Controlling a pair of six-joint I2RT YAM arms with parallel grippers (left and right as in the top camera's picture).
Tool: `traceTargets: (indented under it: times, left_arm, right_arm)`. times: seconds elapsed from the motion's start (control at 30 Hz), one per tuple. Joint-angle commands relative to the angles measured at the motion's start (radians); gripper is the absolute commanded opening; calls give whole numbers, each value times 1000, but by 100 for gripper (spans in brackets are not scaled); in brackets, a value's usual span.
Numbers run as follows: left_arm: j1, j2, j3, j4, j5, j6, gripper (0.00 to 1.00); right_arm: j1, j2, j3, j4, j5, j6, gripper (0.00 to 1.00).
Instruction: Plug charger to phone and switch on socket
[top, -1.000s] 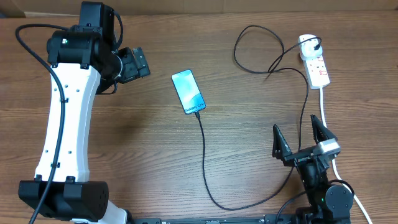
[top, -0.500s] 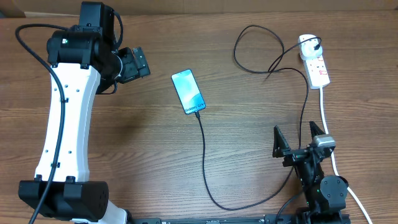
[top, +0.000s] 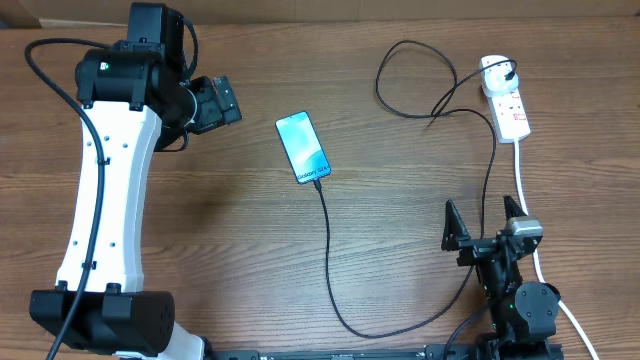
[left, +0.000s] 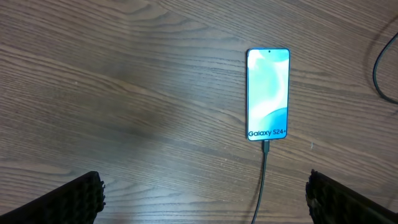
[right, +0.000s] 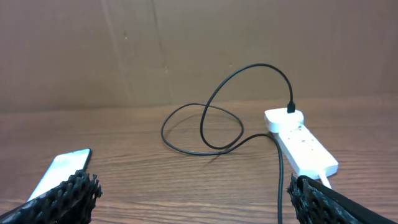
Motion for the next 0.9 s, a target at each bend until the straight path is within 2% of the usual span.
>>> traceTargets:
  times: [0.0, 0.87]
  left_arm:
    - [5, 4, -2, -1, -10, 0, 100]
    - [5, 4, -2, -1, -10, 0, 100]
  right_arm:
    - [-3, -9, -10, 2, 10, -75, 100]
    - [-3, -9, -10, 6, 10, -80, 100]
